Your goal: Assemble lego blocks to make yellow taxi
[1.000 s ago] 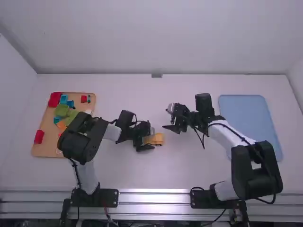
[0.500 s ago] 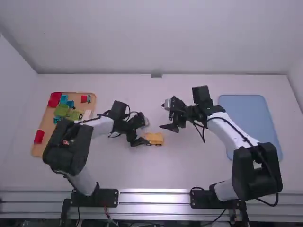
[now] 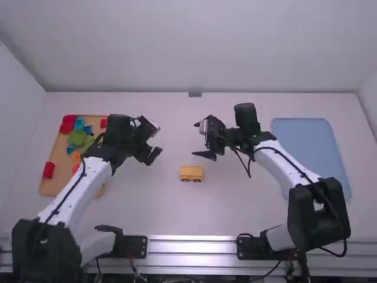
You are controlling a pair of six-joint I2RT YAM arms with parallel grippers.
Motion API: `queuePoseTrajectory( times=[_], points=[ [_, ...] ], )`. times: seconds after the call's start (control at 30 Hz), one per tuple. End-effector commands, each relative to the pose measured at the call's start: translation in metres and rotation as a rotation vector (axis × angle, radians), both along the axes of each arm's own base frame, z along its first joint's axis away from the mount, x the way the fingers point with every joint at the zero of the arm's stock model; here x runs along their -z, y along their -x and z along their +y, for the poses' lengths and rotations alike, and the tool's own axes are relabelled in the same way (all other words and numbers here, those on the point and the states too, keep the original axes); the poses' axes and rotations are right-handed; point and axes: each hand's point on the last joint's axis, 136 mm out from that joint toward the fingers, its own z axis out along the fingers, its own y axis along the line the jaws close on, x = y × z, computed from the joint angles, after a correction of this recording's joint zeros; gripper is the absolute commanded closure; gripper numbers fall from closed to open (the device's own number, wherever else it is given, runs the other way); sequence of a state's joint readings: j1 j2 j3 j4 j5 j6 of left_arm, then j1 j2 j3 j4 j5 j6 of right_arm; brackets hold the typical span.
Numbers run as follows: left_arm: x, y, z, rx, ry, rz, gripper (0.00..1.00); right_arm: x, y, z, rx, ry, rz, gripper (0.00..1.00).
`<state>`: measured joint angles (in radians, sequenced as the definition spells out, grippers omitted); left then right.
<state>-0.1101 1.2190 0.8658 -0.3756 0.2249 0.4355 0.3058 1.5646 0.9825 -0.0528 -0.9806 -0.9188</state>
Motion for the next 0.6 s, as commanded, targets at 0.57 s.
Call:
queuePoseTrajectory(
  times=[0.57],
  points=[
    [-0.046, 0.016, 0.148, -0.897, 0.150, -0.031, 0.01, -0.042, -0.002, -0.023, -0.080, -0.219, 0.073, 0.01]
  ],
)
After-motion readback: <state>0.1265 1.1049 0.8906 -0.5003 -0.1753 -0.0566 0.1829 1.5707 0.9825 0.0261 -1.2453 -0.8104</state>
